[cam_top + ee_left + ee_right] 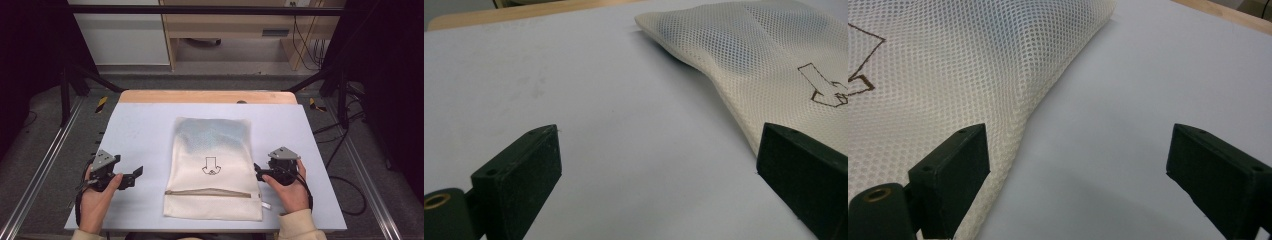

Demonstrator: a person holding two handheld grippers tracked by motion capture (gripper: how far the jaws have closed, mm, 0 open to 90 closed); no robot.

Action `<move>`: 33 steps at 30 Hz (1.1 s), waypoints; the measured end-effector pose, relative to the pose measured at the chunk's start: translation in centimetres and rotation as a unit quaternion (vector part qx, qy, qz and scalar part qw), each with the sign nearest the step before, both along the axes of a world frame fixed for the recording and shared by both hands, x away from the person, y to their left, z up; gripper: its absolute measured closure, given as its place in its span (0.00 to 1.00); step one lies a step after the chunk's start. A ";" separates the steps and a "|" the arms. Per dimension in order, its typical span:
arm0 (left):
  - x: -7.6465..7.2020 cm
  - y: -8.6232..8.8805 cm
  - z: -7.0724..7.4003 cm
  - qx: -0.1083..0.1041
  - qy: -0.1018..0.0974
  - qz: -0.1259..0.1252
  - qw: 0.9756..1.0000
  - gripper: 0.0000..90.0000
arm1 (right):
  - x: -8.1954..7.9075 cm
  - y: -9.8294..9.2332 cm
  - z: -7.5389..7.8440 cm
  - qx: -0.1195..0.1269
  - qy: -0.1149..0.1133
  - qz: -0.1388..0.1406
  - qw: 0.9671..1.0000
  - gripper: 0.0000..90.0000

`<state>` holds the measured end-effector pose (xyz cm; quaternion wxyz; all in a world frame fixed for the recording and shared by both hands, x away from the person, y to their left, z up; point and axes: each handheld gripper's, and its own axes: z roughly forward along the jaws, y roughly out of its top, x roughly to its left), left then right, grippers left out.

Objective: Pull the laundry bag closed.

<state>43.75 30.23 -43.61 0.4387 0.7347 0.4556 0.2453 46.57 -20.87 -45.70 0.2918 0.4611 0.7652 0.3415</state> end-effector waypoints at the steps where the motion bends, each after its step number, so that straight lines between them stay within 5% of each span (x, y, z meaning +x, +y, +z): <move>1: -0.2 0.1 0.0 -0.004 -0.001 -0.001 1.000 0.05 | 0.0 0.1 0.1 -0.001 0.000 0.001 1.000 0.15; 8: -0.8 -0.2 -0.8 0.007 0.019 -0.021 1.000 0.04 | -0.3 1.1 0.8 -0.002 0.000 0.026 1.000 0.20; 9: -0.7 -0.4 -0.8 0.014 0.020 -0.023 0.999 0.05 | -0.5 1.8 1.0 -0.003 0.005 0.040 0.999 0.22; 10: -0.5 -0.8 -0.8 0.045 0.015 -0.020 0.999 0.05 | -0.6 2.1 1.0 -0.005 0.006 0.051 0.999 0.22; 12: -0.4 -1.0 -0.9 0.055 0.012 -0.022 0.998 0.05 | -0.9 3.0 1.3 -0.007 0.010 0.065 0.998 0.22; 21: -0.1 -0.4 -1.3 0.049 0.021 -0.012 0.999 0.05 | -1.7 5.9 1.8 -0.011 0.030 0.114 0.993 0.22; 29: -0.1 -0.5 -1.5 0.047 0.022 -0.015 0.999 0.05 | -2.1 9.1 3.0 -0.013 0.052 0.171 0.984 0.24; 32: -0.1 -0.5 -1.5 0.052 0.027 -0.016 0.998 0.05 | -2.1 11.1 3.5 -0.022 0.066 0.204 0.976 0.23; 33: -0.1 -0.5 -1.5 0.052 0.027 -0.016 0.998 0.05 | -2.1 11.1 3.5 -0.022 0.066 0.204 0.976 0.23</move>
